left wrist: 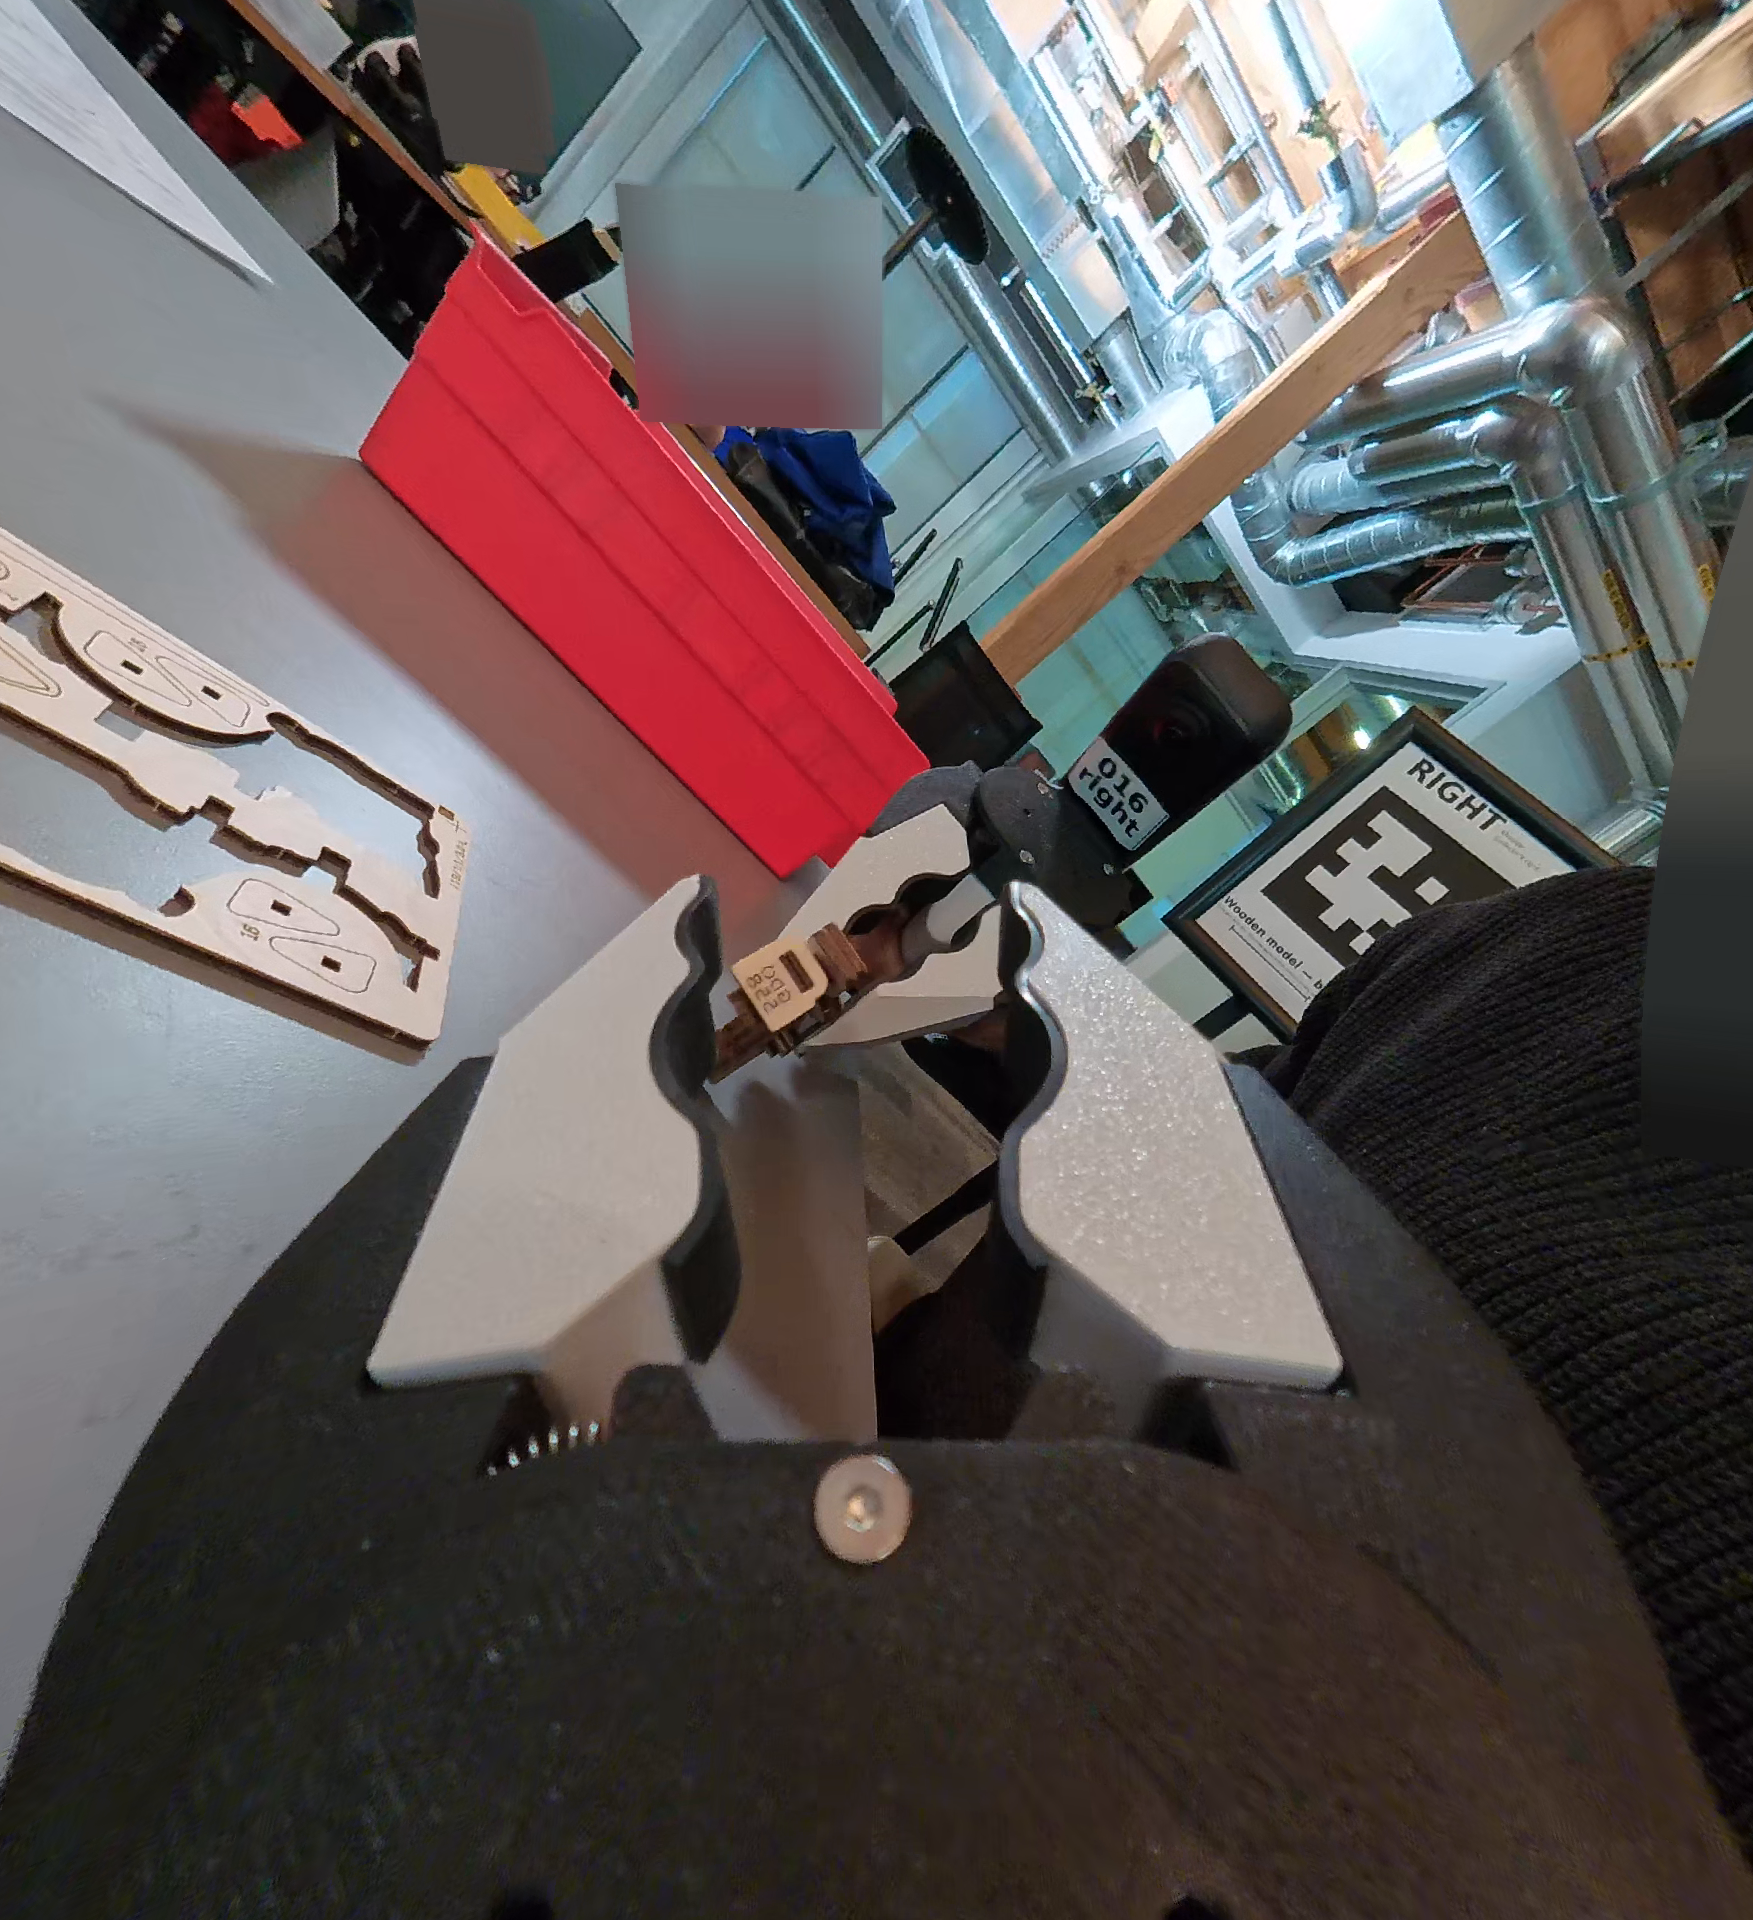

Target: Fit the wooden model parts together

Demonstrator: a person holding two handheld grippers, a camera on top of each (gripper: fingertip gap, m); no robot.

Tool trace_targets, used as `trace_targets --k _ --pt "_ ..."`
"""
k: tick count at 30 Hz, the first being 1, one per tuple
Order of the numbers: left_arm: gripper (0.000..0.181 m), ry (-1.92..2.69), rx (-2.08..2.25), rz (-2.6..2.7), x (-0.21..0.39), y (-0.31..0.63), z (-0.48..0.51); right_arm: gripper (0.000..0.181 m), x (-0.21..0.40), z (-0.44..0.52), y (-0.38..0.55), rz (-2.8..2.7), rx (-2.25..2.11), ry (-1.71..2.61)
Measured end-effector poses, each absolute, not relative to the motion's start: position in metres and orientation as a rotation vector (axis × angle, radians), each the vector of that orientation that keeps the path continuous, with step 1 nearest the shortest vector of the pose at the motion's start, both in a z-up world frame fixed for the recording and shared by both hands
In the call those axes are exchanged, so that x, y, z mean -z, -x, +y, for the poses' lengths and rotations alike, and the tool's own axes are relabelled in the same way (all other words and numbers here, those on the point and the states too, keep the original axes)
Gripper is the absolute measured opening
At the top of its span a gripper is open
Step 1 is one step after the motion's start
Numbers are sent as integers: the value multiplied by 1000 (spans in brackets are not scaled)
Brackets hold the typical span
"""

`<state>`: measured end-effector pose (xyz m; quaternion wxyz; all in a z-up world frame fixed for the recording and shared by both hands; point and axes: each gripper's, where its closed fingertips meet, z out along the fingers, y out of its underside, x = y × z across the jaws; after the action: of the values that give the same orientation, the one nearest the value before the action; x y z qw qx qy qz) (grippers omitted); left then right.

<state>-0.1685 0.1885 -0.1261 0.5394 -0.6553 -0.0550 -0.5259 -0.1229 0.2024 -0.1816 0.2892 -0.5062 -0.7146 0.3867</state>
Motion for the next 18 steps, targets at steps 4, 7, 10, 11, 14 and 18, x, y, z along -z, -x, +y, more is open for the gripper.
trace_targets --k 4,7,10,11,14,18 --pt "52 1566 1240 -101 126 165 187 15 182 202 123 -1910 -1034 1353" --pt "52 1565 1243 -106 126 165 187 15 182 201 123 -1911 -1036 1352" --pt "52 1561 1246 -114 126 167 188 15 183 201 123 -1913 -1039 1352" --pt "52 1561 1245 -114 126 166 188 16 183 200 123 -1914 -1039 1352" --pt "53 1565 1244 -111 126 166 188 15 182 200 123 -1915 -1042 1351" --pt "53 1564 1244 -112 126 166 188 15 183 199 123 -1918 -1044 1349"
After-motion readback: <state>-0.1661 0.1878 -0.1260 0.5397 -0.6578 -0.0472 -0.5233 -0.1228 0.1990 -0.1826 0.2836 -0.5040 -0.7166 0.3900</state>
